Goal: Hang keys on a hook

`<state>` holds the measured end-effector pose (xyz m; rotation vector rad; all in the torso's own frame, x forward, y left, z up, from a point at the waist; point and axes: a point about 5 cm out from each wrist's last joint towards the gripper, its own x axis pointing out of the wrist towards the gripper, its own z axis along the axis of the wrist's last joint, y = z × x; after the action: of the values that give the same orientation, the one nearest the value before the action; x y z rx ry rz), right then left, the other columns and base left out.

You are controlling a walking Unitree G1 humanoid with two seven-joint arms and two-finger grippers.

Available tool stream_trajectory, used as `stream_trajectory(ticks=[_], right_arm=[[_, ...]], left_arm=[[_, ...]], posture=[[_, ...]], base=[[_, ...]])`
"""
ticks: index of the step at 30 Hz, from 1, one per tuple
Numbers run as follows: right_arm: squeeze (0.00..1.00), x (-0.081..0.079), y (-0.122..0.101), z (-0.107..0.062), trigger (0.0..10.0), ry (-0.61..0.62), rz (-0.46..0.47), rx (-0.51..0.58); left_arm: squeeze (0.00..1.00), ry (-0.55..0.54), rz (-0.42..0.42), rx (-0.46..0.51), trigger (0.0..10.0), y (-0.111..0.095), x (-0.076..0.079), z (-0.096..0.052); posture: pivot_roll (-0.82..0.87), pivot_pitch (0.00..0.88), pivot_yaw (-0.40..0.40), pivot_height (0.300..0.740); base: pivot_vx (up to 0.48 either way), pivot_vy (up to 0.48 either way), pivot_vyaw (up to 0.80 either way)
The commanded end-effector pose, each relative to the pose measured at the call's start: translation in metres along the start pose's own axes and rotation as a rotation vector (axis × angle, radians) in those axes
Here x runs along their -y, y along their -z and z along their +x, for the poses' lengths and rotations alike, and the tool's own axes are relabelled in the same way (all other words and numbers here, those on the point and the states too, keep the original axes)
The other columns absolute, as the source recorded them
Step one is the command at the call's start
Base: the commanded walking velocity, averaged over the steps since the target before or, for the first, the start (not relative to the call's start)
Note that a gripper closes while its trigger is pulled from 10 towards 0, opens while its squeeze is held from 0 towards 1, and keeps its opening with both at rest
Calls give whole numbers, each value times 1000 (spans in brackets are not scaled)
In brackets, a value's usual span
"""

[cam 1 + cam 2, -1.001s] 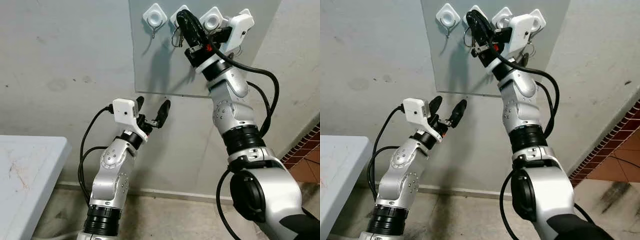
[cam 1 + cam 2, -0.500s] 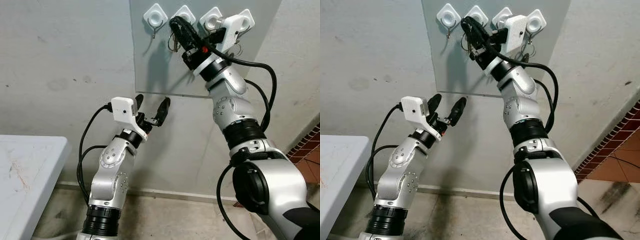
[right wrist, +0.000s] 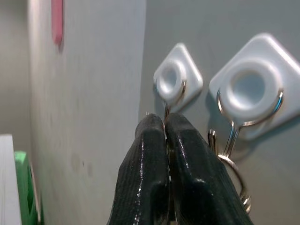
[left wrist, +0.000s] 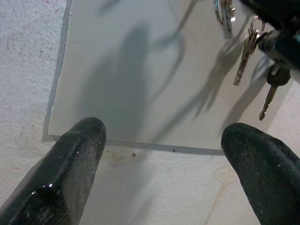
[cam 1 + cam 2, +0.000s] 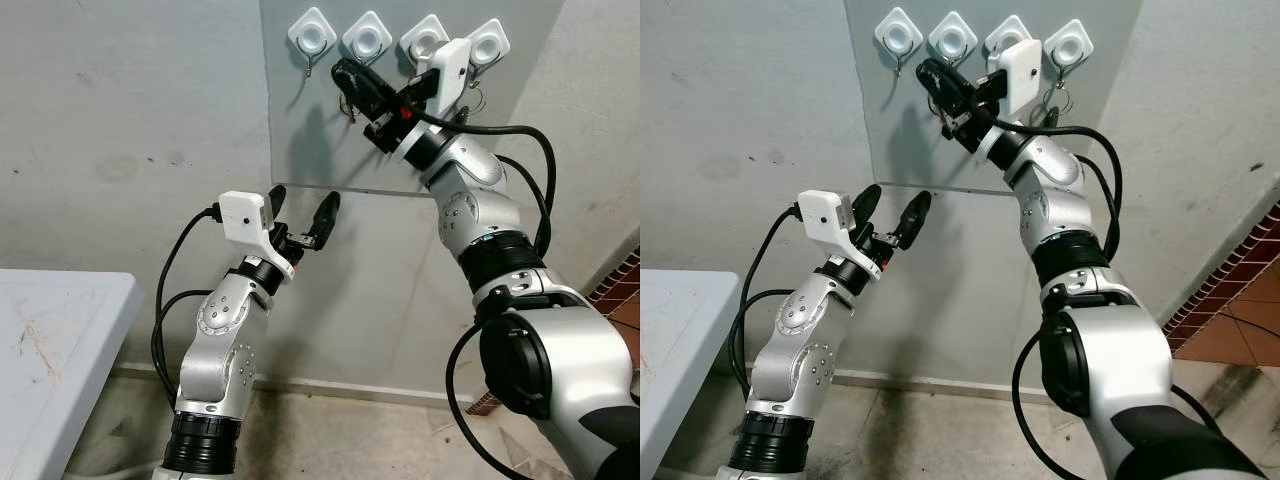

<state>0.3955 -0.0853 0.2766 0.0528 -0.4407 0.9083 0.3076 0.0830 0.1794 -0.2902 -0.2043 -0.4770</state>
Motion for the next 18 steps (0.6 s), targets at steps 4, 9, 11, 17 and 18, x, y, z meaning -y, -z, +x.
stream_trajectory(ticks=[4,9,11,17,18], right_arm=[[0,-5,14,-4,10000,-55,-7,-94],[0,-7,25,-11,10000,-71,-8,-134],[0,-8,27,-13,10000,-68,-6,-137],[0,-8,31,-15,10000,-46,14,-136],[733,-8,33,-16,10000,-23,44,-121]], left_arm=[[0,5,-13,16,10000,-5,2,-1],[0,3,-21,19,10000,-6,2,-1],[0,1,-24,19,10000,-5,2,-1],[0,3,-26,18,10000,-6,3,-1],[0,3,-26,18,10000,-6,2,-1]], posture=[[13,0,-40,740],[11,0,-40,740],[10,0,-39,740],[11,0,-37,740],[11,0,-37,740]], base=[[0,0,0],[0,0,0],[0,0,0],[0,0,0],[0,0,0]])
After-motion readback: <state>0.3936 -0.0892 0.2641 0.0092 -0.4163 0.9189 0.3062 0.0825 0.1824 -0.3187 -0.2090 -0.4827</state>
